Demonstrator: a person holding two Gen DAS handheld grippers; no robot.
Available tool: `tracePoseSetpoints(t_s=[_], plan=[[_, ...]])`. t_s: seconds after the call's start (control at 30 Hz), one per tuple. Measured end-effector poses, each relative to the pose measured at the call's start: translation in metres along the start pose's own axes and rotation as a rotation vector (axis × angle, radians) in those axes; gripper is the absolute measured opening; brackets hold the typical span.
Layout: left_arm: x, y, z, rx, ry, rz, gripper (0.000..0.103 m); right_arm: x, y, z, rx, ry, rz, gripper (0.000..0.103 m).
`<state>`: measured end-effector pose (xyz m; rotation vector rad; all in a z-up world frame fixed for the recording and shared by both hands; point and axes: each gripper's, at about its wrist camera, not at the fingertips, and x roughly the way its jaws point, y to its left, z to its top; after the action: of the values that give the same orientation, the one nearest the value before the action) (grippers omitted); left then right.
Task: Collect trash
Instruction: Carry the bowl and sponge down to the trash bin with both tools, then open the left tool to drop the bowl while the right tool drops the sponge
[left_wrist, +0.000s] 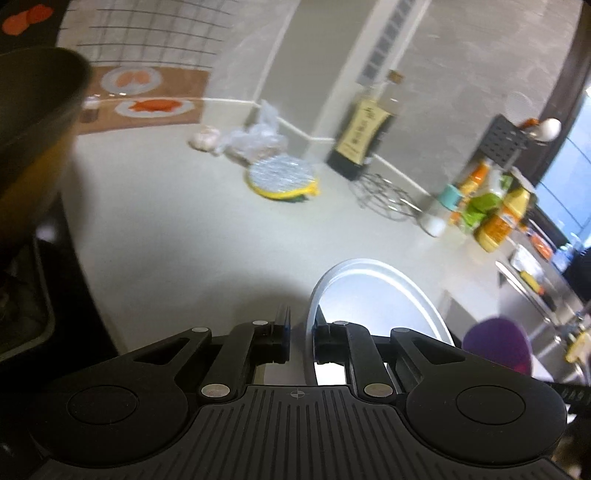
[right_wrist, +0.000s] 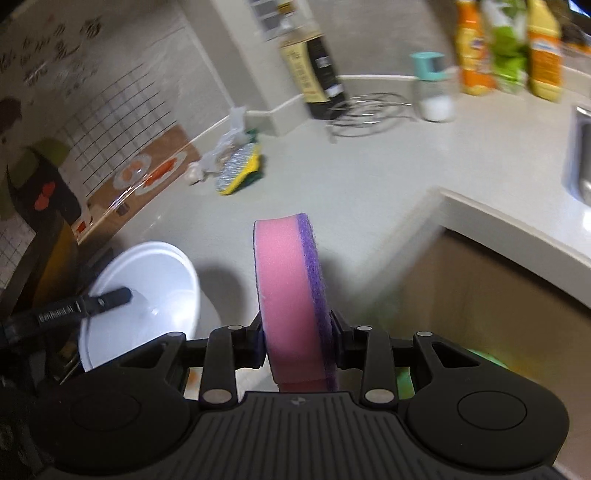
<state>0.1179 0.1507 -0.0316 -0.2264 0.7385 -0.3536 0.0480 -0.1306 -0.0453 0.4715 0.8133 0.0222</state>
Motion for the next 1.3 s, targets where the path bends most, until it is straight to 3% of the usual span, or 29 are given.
tracePoseSetpoints(t_s=[0.23, 0.33, 0.5, 0.63, 0.8, 0.87, 1.03, 1.13, 1.3], plan=[[0.008, -0.087, -0.042, 0.030, 0.073, -0.043, 0.014, -0.051, -0.099, -0.060, 0.125, -0.018, -0.049, 0.033], [0.031, -0.134, -0.078, 0.094, 0.179, -0.064, 0.014, -0.074, -0.144, -0.095, 0.140, -0.015, -0.119, 0.033], [0.109, -0.170, -0.164, 0.099, 0.375, 0.022, 0.014, -0.091, -0.222, -0.157, 0.226, 0.044, -0.247, 0.033], [0.188, -0.166, -0.241, 0.017, 0.487, 0.081, 0.014, -0.078, -0.275, -0.210, 0.289, 0.149, -0.337, 0.033], [0.266, -0.147, -0.305, -0.009, 0.446, 0.144, 0.015, -0.058, -0.303, -0.252, 0.301, 0.209, -0.385, 0.033], [0.293, -0.130, -0.326, -0.062, 0.419, 0.122, 0.018, -0.043, -0.313, -0.264, 0.299, 0.242, -0.390, 0.033], [0.360, -0.097, -0.362, -0.084, 0.474, 0.166, 0.020, 0.000, -0.321, -0.281, 0.229, 0.309, -0.372, 0.033], [0.363, -0.083, -0.366, -0.125, 0.476, 0.143, 0.020, 0.027, -0.323, -0.283, 0.198, 0.331, -0.355, 0.033], [0.325, -0.077, -0.357, -0.108, 0.422, 0.066, 0.020, 0.054, -0.313, -0.270, 0.132, 0.341, -0.296, 0.033]])
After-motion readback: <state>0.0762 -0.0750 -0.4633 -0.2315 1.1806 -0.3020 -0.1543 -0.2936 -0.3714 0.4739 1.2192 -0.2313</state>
